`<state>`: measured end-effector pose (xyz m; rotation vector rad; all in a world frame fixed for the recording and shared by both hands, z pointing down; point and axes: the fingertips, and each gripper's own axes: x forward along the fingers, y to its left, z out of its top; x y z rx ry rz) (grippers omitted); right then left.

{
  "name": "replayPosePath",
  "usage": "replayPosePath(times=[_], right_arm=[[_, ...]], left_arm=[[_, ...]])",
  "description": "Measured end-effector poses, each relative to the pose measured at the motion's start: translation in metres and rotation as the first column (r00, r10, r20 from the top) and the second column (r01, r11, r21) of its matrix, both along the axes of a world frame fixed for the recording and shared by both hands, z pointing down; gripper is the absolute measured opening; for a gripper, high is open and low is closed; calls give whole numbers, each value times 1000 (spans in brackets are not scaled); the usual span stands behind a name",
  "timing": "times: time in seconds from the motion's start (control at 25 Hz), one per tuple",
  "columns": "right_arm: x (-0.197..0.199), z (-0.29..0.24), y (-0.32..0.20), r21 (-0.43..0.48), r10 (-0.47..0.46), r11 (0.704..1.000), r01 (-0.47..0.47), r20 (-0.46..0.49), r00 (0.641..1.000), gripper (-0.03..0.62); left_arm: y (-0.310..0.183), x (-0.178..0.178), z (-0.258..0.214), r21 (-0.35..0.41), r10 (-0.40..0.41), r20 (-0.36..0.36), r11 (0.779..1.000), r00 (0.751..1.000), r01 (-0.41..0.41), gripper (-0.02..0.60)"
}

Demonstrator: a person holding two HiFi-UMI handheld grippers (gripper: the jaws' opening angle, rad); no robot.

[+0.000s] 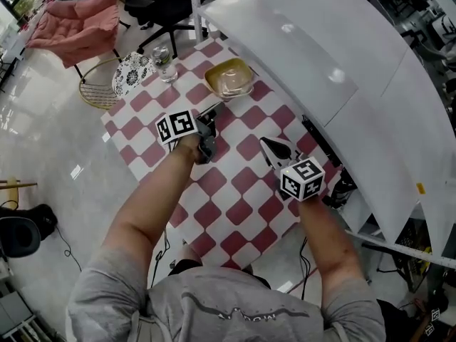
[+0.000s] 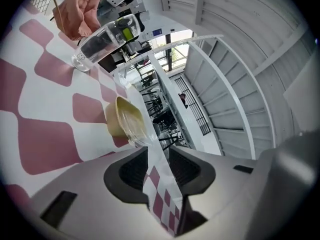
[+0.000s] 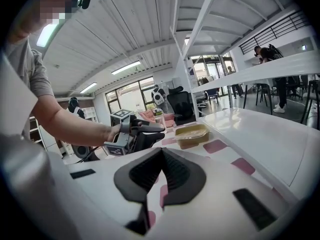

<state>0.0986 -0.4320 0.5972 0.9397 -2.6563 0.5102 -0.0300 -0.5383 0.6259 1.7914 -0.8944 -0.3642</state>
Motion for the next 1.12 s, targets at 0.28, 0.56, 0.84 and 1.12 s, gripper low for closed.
replayPosePath(times=[0.28, 0.56, 0.84, 1.12], right_arm=[[-3, 6, -3, -23, -3, 1000, 4, 33, 999, 25], [0, 8, -6, -38, 8, 999, -6, 54, 998, 25], [2, 15, -7, -61, 11, 998, -7, 66, 998, 25], [1, 19, -6, -70, 9, 998, -4, 74, 997, 25]], left_arm=[[-32, 3, 28, -131, -51, -33, 990, 998, 46, 210], [-41, 10, 41, -198, -62, -75, 979, 995, 46, 210], [-43, 15, 39, -204, -66, -112, 978, 991, 42, 210], [-42, 15, 32, -199, -70, -153, 979, 986, 39, 210]])
